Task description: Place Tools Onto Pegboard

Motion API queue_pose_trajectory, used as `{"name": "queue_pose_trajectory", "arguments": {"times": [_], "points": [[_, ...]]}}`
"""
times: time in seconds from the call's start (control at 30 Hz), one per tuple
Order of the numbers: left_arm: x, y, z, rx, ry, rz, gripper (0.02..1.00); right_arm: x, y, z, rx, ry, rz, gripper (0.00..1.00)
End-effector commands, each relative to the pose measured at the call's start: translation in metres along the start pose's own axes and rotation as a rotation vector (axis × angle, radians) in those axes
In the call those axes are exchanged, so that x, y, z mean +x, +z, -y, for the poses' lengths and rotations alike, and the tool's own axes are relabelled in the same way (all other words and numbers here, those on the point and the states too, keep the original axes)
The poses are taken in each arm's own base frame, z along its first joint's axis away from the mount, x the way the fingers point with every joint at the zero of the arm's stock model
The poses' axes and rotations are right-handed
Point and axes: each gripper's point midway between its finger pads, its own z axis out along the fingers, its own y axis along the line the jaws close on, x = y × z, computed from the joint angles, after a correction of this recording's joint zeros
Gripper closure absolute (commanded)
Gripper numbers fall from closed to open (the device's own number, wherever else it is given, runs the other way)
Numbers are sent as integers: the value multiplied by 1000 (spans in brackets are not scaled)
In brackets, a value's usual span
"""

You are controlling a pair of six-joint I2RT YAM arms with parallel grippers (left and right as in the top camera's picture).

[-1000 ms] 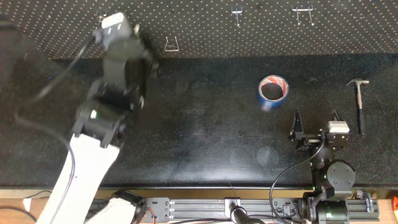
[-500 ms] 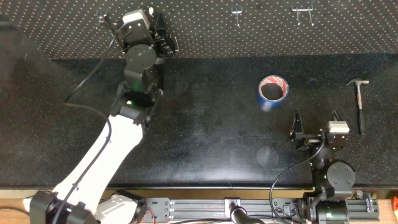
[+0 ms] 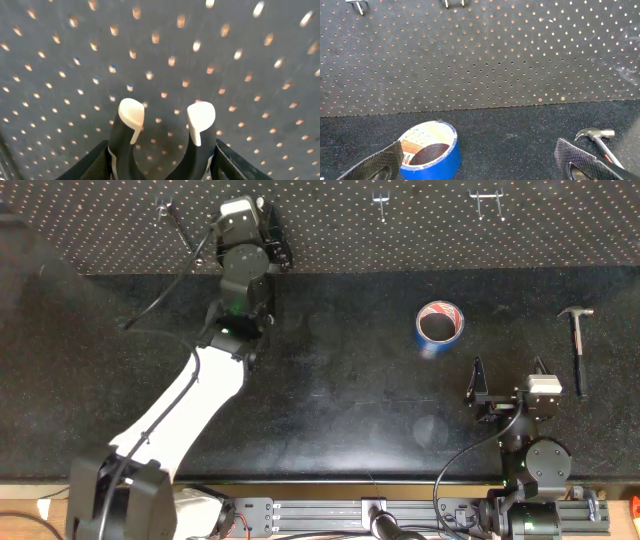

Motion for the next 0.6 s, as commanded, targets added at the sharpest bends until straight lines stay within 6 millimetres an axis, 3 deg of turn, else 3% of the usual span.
{"name": "queue_pose_trajectory", "arguments": {"times": [0.03,0.13,0.23,0.37,0.6], "points": [[7,10,-1,-5,16,-11,991,2,0,-1,0,14,0,9],[13,14,-2,-10,20,-18,989,2,0,-1,0,14,0,9],[-13,15,1,10,-18,80,989,2,0,-1,0,14,0,9],[-29,8,7,47,-37,120,989,2,0,-1,0,14,-1,7],[-35,7,4,40,-45,139,989,2,0,-1,0,14,0,9]]}}
